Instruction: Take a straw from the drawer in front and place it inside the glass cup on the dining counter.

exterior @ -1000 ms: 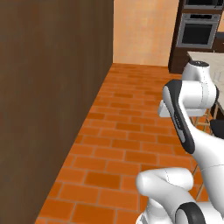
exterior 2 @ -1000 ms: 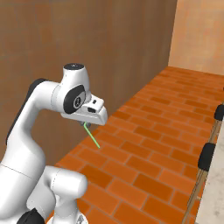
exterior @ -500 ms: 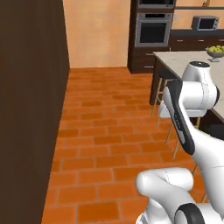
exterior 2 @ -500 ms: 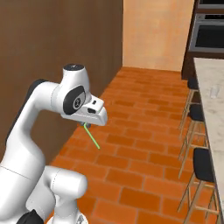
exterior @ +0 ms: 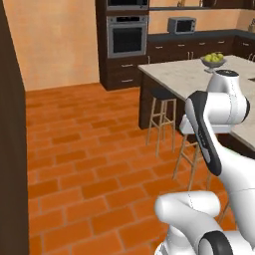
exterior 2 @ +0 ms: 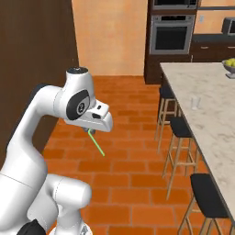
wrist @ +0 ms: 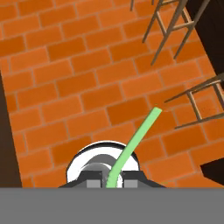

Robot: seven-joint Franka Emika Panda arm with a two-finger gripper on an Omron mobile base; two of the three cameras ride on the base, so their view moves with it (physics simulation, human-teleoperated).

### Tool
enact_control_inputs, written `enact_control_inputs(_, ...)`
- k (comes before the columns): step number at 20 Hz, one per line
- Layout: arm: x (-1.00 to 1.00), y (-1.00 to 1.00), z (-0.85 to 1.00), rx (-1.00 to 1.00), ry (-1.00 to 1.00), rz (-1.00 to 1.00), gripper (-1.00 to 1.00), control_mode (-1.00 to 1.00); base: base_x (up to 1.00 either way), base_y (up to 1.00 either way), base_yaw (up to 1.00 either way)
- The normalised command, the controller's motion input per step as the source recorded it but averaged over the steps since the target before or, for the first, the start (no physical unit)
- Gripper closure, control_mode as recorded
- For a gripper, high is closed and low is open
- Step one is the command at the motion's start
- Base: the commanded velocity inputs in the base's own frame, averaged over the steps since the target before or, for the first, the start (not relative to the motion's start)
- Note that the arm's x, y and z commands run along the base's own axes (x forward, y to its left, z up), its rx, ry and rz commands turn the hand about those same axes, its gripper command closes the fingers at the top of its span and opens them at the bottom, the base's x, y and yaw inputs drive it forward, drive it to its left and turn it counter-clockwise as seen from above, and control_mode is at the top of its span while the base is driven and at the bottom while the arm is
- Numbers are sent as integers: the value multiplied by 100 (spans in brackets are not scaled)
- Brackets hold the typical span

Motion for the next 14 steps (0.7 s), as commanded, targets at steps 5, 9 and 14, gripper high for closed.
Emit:
enact_control_inputs(5,0,0,0,0,0,0,100,100,93,47,-46)
enact_control_inputs(9,0,0,0,0,0,0,100,100,84,58,-47)
enact_control_inputs(14,0,0,0,0,0,0,100,100,78,61,-47)
